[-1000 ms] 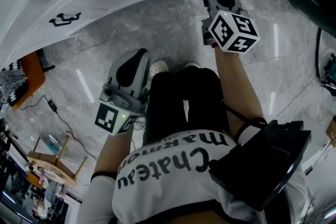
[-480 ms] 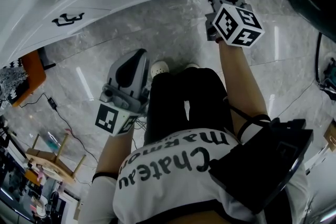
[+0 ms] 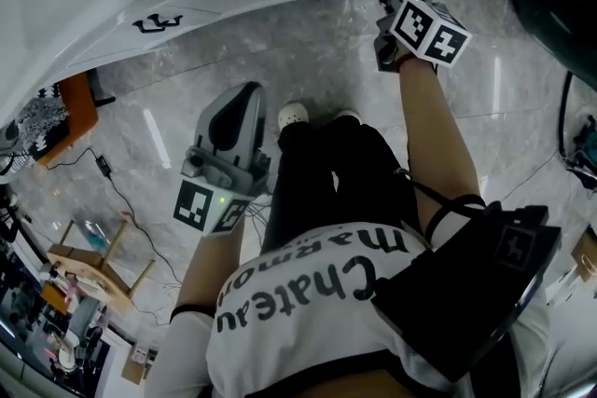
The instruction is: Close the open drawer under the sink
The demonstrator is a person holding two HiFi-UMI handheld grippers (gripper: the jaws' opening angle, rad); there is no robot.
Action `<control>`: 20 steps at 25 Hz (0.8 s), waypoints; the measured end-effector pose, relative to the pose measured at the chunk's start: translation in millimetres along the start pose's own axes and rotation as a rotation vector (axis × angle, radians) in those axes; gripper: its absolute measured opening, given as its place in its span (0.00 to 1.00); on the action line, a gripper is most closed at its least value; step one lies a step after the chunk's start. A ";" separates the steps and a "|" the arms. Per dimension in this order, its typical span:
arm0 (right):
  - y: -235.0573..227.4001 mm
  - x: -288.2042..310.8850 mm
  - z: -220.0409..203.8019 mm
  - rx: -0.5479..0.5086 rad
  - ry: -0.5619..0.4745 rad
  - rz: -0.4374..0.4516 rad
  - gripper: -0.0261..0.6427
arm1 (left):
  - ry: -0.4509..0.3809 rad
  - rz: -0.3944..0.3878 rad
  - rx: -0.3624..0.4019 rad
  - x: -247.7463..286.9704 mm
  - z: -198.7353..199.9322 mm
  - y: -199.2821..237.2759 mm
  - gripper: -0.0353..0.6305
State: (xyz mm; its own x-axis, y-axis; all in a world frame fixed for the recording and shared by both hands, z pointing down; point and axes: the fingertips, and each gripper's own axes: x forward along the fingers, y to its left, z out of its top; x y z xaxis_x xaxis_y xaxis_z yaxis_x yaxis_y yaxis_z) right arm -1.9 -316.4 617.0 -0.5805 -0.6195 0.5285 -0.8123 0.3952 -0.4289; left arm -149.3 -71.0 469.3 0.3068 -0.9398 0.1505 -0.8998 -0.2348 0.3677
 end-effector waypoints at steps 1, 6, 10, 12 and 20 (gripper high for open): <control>-1.3 -0.7 -2.8 0.044 0.032 0.007 0.22 | -0.001 0.008 -0.011 -4.3 10.5 -4.3 0.07; -8.6 -37.4 16.3 0.142 0.078 -0.045 0.12 | -0.013 0.002 0.002 -24.0 71.2 -36.2 0.07; 27.0 -86.7 60.7 0.137 0.026 0.006 0.08 | -0.043 -0.012 0.009 -33.1 117.9 -52.5 0.07; 50.5 -116.6 83.0 0.108 0.008 0.047 0.06 | -0.062 -0.017 -0.013 -32.0 140.2 -60.6 0.07; 130.5 -254.4 194.6 -0.065 -0.186 0.212 0.06 | -0.186 -0.137 -0.023 -12.5 230.7 -126.2 0.07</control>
State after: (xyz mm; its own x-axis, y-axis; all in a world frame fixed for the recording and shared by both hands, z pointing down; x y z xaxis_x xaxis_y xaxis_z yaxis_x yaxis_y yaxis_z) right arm 50.8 -239.2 284.0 -0.7224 -0.6295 0.2861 -0.6792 0.5685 -0.4642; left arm -111.2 -86.9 209.3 0.3608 -0.9297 -0.0736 -0.8460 -0.3595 0.3938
